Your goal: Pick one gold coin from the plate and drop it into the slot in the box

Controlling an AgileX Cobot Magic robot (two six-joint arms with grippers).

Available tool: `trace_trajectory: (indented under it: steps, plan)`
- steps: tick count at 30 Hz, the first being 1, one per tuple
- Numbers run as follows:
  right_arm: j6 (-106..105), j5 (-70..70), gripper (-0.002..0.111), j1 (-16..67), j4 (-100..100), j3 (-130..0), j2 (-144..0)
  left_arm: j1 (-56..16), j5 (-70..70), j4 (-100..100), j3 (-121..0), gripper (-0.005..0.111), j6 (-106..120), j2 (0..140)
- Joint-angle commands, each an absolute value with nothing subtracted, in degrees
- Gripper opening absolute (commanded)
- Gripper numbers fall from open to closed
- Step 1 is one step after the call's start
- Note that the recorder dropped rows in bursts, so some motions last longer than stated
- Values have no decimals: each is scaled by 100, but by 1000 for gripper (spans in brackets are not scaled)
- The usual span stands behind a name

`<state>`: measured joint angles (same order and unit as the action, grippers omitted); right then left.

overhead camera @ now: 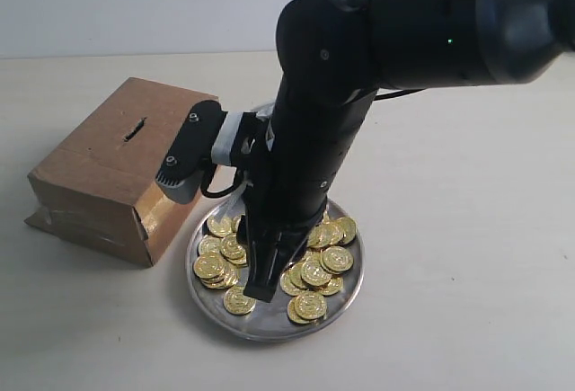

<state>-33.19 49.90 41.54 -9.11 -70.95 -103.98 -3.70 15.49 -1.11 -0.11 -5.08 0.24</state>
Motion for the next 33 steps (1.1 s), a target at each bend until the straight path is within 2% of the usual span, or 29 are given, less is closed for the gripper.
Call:
trace_trajectory:
  steps: [1, 7, 12, 17, 27, 33]
  plan:
    - [-3396, 5084, 24, 4131, -891, -7086, -10334, -401, 135, 1068, 0, 0, -1782, 0]
    - [-3568, 5149, 24, 4131, -891, -7086, -10334, -401, -588, 1904, 0, 0, -3105, 0]
    - [-3607, 5243, 24, 4131, -844, -7253, -10334, -401, 294, 1865, -234, 0, -3202, 118]
    - [-3607, 5453, 24, 4131, -844, -7650, -10329, -455, 417, 1865, -603, 0, -3180, 760]
    - [-3607, 5769, 24, 4131, -844, -8280, -10329, -1527, 305, 1852, -1520, 0, -2706, 3191]
    - [-3607, 5823, 24, 4131, -714, -8389, -10329, -2359, 1117, 1862, -2532, 0, -2167, 4831]
